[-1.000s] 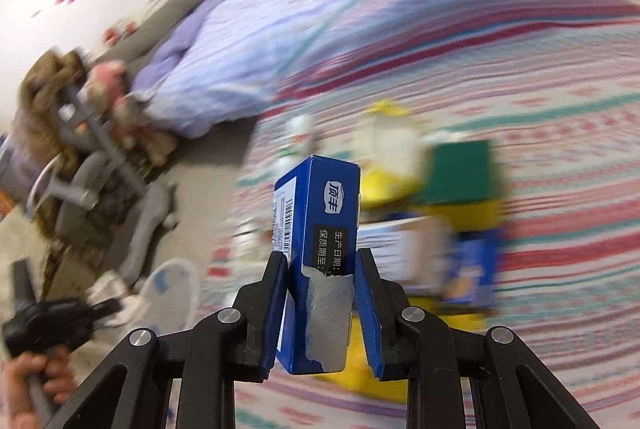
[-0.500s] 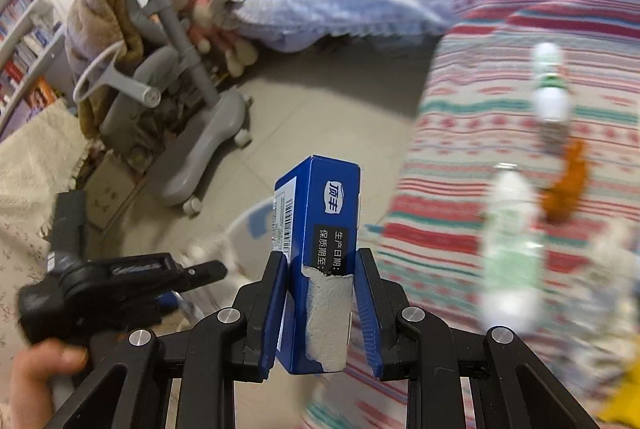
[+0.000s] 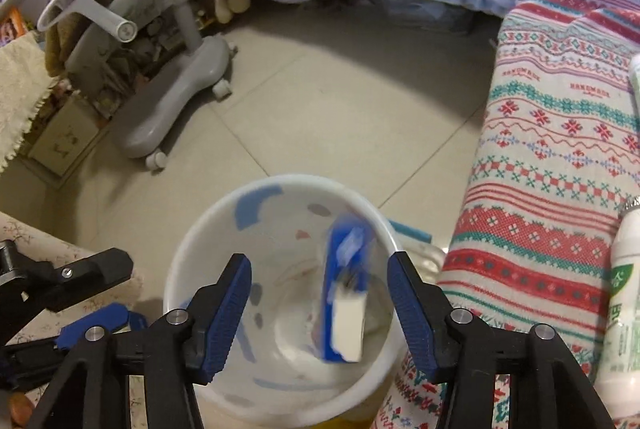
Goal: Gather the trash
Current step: 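Carry the wrapper and blue box to the white wastebasket and release both, then grasp the crumpled tissue with the left tool while the right tool grasps the yellow snack bag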
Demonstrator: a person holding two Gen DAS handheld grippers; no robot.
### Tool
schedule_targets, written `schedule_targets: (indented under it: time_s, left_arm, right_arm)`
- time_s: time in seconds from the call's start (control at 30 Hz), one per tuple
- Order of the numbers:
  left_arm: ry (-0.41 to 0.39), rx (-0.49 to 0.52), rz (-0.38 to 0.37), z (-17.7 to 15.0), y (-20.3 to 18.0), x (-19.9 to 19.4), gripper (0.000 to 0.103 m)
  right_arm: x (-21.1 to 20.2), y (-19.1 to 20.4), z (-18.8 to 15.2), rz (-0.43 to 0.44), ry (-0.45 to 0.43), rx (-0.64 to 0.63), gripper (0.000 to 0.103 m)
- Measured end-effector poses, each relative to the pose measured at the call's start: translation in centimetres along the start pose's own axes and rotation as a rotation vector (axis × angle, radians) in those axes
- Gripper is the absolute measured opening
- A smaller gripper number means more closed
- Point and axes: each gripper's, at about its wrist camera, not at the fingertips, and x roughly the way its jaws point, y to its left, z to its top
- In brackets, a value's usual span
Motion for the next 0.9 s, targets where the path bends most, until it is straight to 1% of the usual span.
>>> schedule_targets:
  time_s: [0.1, 0.23, 0.27, 0.33, 0.4, 0.47, 0.53, 0.57, 0.67, 0.7, 0.73, 0.8, 0.83, 0.9]
  left_arm:
    - [-0.018, 0.09, 0.014, -0.9, -2.0, -0.3, 0.063]
    - [-0.049, 0.291, 0.041, -3.3, -6.5, -0.5, 0.063]
    - [-0.049, 0.321, 0.038, -3.9, -7.3, -0.5, 0.063]
    - [-0.033, 0.373, 0.022, -5.3, -9.1, 0.0, 0.063]
    - [0.008, 0.412, -0.013, -6.7, -10.8, 0.8, 0.063]
    - [0.046, 0.434, -0.037, -7.9, -12.3, 1.5, 0.063]
    - [0.07, 0.477, -0.074, -9.4, -13.9, 1.7, 0.063]
    - [0.072, 0.51, -0.089, -10.3, -14.9, 1.6, 0.063]
    - [0.08, 0.626, -0.11, -13.4, -17.9, 1.8, 0.063]
    - [0.091, 0.655, -0.119, -14.4, -18.6, 2.0, 0.063]
    - [0.114, 0.699, -0.13, -15.8, -19.6, 2.4, 0.063]
    - [0.147, 0.759, -0.134, -17.9, -20.7, 3.1, 0.064]
    - [0.166, 0.787, -0.127, -18.8, -21.2, 3.6, 0.064]
    - [0.198, 0.824, -0.1, -20.5, -22.1, 4.7, 0.064]
  right_arm:
    - [-1.2, -0.9, -0.3, -0.015, 0.002, -0.021, 0.062]
    - [-3.6, -2.7, -1.1, 0.001, 0.014, -0.019, 0.062]
    - [-4.5, -3.4, -1.4, -0.002, 0.015, -0.019, 0.064]
    - [-6.5, -4.9, -1.5, -0.017, 0.004, -0.024, 0.064]
    - [-9.1, -6.8, -1.4, -0.041, -0.02, -0.014, 0.064]
    - [-11.7, -9.1, -1.2, -0.059, -0.044, 0.029, 0.064]
    - [-14.7, -11.9, -1.1, -0.082, -0.073, 0.087, 0.067]
    - [-16.4, -13.4, -1.2, -0.103, -0.094, 0.115, 0.07]
    - [-20.6, -17.0, -2.2, -0.15, -0.149, 0.18, 0.075]
    - [-22.0, -18.5, -3.1, -0.162, -0.17, 0.215, 0.079]
    - [-22.9, -19.6, -3.9, -0.169, -0.181, 0.24, 0.082]
    - [-23.9, -22.4, -5.7, -0.228, -0.18, 0.311, 0.082]
    - [-24.0, -23.7, -6.5, -0.257, -0.169, 0.344, 0.082]
    - [-23.8, -25.4, -7.3, -0.278, -0.142, 0.385, 0.082]
